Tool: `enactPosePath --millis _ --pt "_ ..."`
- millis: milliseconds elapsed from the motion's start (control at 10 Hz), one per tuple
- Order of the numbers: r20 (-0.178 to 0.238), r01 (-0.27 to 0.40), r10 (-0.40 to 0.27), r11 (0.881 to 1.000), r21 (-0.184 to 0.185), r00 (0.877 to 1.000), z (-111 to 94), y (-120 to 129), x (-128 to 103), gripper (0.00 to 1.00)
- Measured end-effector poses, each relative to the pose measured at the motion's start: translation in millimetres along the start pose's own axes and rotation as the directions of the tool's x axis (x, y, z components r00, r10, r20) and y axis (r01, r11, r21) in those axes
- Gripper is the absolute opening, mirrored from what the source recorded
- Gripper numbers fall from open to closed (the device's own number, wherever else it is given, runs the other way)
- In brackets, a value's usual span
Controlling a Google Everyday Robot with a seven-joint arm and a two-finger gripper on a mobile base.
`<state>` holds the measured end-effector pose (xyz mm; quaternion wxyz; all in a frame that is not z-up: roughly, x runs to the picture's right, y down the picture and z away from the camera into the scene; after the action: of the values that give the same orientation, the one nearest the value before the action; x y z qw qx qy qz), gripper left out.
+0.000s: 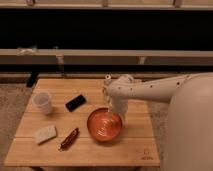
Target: Pick up the ceramic bowl
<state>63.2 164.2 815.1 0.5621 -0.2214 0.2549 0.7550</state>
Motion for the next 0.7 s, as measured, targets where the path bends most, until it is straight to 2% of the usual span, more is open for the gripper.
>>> enactPosePath --millis 400,700 --pt "-0.014 -0.020 0.020 0.999 -0.031 1.000 16.7 -11.2 2.2 0.65" --pt "-0.051 -0.040 0.036 0.997 -0.062 0.998 30.5 -17.5 6.0 0.65"
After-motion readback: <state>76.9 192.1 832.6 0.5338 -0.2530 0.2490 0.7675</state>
